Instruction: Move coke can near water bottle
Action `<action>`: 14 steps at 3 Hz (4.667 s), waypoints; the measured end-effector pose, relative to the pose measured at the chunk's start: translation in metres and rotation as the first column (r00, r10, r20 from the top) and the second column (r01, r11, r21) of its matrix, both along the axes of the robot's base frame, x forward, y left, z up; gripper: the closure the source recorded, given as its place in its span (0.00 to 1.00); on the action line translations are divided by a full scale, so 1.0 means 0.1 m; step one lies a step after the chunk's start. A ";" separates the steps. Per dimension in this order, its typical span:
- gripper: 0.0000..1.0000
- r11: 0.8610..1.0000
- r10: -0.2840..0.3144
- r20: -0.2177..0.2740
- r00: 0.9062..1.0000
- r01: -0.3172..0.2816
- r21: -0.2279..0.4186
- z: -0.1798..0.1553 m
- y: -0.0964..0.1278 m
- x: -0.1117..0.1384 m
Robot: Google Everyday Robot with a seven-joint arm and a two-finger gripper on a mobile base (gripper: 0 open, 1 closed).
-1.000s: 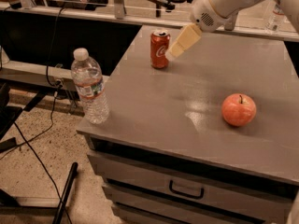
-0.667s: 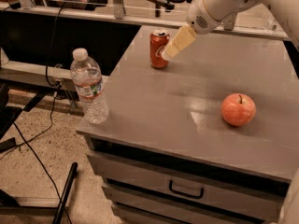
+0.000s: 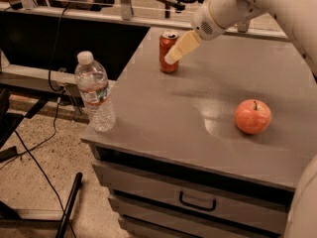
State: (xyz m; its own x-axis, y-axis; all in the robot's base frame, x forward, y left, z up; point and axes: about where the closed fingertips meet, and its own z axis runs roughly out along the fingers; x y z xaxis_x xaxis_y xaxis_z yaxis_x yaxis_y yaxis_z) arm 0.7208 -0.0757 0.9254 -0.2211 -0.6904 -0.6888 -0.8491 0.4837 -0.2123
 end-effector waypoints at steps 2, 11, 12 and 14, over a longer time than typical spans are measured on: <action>0.00 0.999 0.026 0.016 1.000 -0.027 0.046 -0.10 0.14 0.14; 1.00 0.980 0.163 -0.103 0.981 -0.149 0.131 0.12 0.55 -1.40; 1.00 0.979 0.169 -0.100 0.981 -0.155 0.133 0.11 0.57 -1.42; 1.00 0.968 0.191 0.015 0.981 -0.191 0.163 0.11 0.58 -1.71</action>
Offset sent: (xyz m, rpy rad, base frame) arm 0.0191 0.0100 -0.0099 0.0591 -0.0298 0.0213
